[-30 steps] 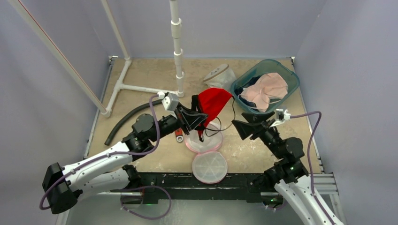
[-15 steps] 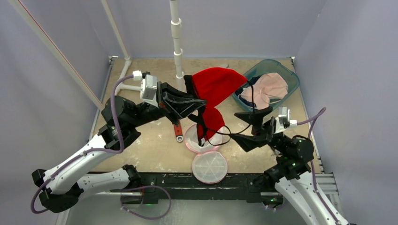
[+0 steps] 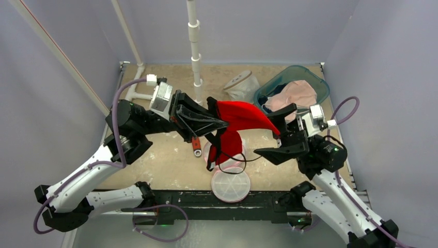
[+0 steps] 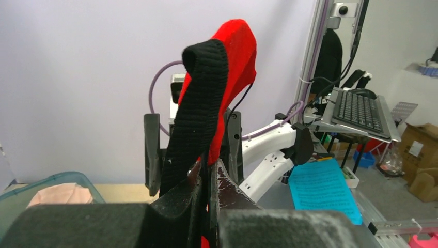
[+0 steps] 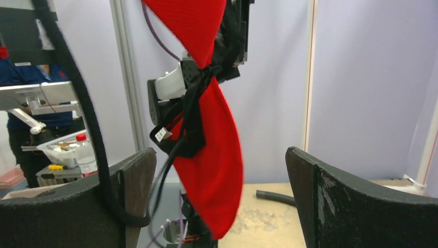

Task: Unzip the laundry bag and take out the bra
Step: Pick up the bra from the laundry bag.

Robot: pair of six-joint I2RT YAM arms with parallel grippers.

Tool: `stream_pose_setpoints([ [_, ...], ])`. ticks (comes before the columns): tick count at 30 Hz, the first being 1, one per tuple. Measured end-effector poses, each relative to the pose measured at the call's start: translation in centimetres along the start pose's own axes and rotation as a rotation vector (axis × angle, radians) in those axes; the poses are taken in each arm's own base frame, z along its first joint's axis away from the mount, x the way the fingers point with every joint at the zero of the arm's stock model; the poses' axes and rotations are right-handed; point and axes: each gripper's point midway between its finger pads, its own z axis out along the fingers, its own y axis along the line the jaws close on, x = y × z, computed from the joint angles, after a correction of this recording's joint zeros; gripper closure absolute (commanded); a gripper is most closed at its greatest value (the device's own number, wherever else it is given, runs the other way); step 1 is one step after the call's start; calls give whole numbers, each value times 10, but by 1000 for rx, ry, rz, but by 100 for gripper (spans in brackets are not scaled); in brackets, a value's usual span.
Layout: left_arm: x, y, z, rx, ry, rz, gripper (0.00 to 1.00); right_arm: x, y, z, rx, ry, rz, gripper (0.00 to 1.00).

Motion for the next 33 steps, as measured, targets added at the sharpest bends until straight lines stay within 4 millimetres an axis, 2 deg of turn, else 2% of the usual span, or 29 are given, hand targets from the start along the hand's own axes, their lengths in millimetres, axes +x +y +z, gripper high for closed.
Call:
stream_pose_setpoints([
  [4, 7, 3, 9, 29, 2, -28, 100, -4, -2, 5, -12, -11, 14, 2],
  [11, 30, 18, 24, 44, 20, -102, 100, -6, -3, 10, -17, -8, 18, 4],
  [17, 40, 26, 29, 39, 7, -130, 100, -1, -4, 26, -41, 4, 51, 12],
  [25, 49, 36, 36, 26, -8, -164, 100, 18, -23, 44, 20, 31, 105, 31],
  [29, 54, 38, 36, 20, -10, -174, 100, 23, -37, 45, 64, 28, 117, 48],
  [33, 55, 41, 35, 8, -17, -179, 100, 27, -41, 47, 72, 32, 127, 65],
])
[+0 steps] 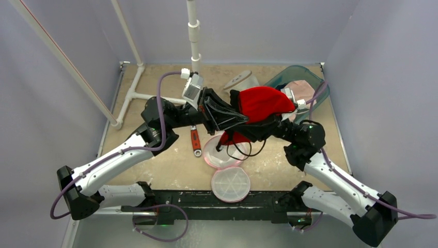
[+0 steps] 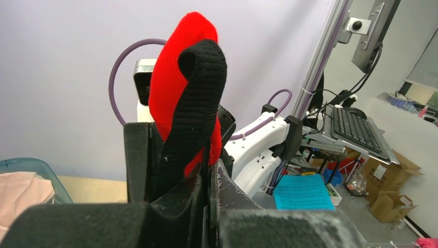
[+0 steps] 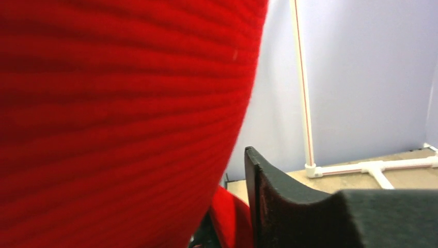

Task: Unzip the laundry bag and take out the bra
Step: Pick up the bra from the laundry bag.

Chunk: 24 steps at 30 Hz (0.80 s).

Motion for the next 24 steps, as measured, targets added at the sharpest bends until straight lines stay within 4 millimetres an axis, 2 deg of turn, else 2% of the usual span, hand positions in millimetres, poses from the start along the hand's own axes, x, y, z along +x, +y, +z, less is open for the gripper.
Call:
stream_pose_setpoints([
  [2, -1, 1, 0, -8, -4, 0, 100, 0, 0, 0, 0, -1, 1, 75],
  [5, 0, 6, -1, -29, -10, 0, 100, -2, 1, 1, -7, -6, -3, 98],
  [6, 1, 8, -1, -40, -11, -3, 100, -2, 2, 1, -7, -8, -3, 100],
  [7, 2, 10, -2, -51, -10, -3, 95, -2, 2, 0, -6, -7, -5, 100],
  [10, 5, 20, -6, -112, -13, 0, 58, -2, -1, -1, 18, -5, -3, 100],
  [12, 6, 28, -12, -171, -15, 7, 43, -2, -2, -3, 36, -2, -8, 100],
  [15, 8, 42, -26, -289, -25, 4, 32, -5, -5, -7, 85, -5, -24, 100],
  [19, 6, 61, -55, -484, -56, 8, 27, -15, -20, -9, 204, -7, -51, 100],
  [24, -5, 70, -109, -716, -142, 23, 26, -37, -60, -9, 433, -34, -82, 100],
])
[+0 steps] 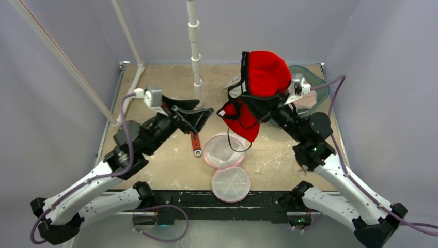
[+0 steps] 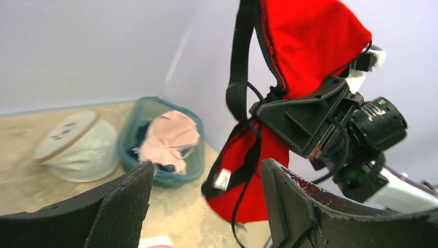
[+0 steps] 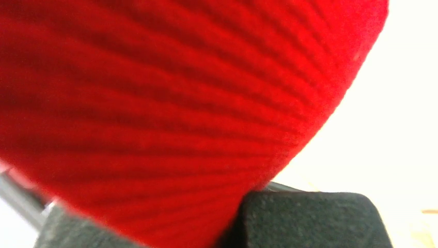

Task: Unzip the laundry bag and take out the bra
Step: Pick up the bra from the laundry bag, then place the bra in the bin.

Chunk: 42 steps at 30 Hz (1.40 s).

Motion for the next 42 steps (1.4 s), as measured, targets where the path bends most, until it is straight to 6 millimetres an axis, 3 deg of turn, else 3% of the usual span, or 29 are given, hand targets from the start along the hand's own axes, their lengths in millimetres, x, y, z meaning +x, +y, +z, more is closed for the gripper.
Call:
stream_pose_setpoints([
  [4, -20, 25, -39, -132, -107, -27, 26, -9, -47, 10, 207, -3, -10, 100],
  [10, -23, 57, -82, -281, -187, -97, 27, -27, -155, 4, 561, -17, -26, 100],
  [15, 16, 86, -92, -396, -114, -132, 29, -23, -236, -11, 759, 7, -4, 100],
  [19, 53, 103, -95, -453, -38, -171, 30, -1, -304, -42, 922, 51, 48, 100],
  [22, 77, 113, -99, -482, 10, -194, 30, 12, -339, -66, 1011, 82, 81, 100],
  [30, 118, 129, -109, -521, 76, -238, 31, 29, -408, -123, 1136, 102, 136, 100],
  [35, 132, 132, -104, -534, 121, -239, 31, 71, -451, -146, 1184, 183, 210, 100],
  [38, 139, 135, -102, -542, 138, -244, 31, 94, -466, -154, 1205, 236, 251, 100],
  [40, 143, 136, -101, -542, 140, -249, 31, 104, -472, -158, 1219, 260, 272, 86],
  [42, 147, 137, -101, -541, 145, -254, 31, 107, -474, -160, 1232, 271, 281, 62],
])
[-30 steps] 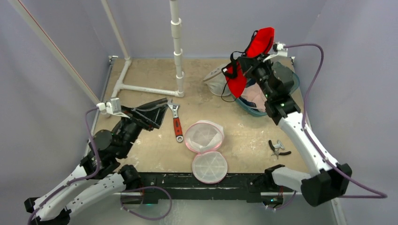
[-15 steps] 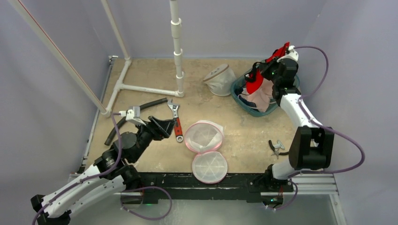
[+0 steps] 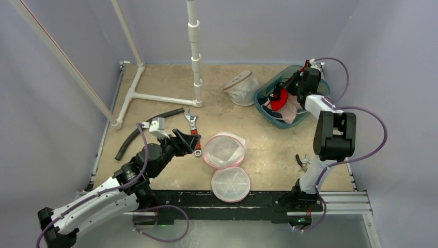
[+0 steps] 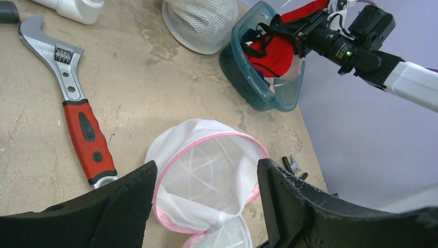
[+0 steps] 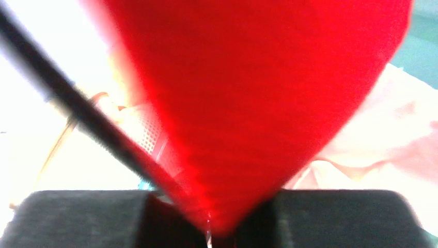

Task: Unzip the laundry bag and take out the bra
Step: Place the bra in the bin.

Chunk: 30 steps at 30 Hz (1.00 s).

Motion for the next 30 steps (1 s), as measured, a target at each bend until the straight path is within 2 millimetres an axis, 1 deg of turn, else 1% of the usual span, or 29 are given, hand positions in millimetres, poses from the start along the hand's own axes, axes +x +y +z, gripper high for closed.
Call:
stream_pose_setpoints([
  [1, 2, 1, 1, -2, 5, 0, 31, 1, -2, 0, 14, 3, 0, 53],
  [3, 5, 2, 2, -3, 16, -3, 31, 0, -6, -3, 39, 2, -2, 42],
  [5, 7, 1, 2, -2, 24, -9, 31, -3, -8, -8, 61, -4, -4, 36],
  [7, 8, 0, 2, 0, 28, -15, 31, -7, -9, -15, 85, -10, -9, 32],
  [11, 9, -3, 1, 15, 35, -30, 31, -16, -12, -31, 130, -27, -22, 28],
  [17, 12, -4, 0, 26, 46, -56, 31, -31, -16, -59, 193, -58, -47, 27],
  [22, 15, -4, 0, 28, 61, -66, 31, -35, -24, -81, 268, -63, -57, 28],
  [24, 18, -4, 1, 23, 71, -66, 31, -40, -25, -93, 295, -81, -59, 26],
  [26, 21, -2, 2, 18, 81, -63, 31, -48, -24, -109, 316, -116, -60, 23],
  [30, 28, 0, 5, 6, 108, -54, 31, -70, -18, -144, 337, -213, -73, 22],
])
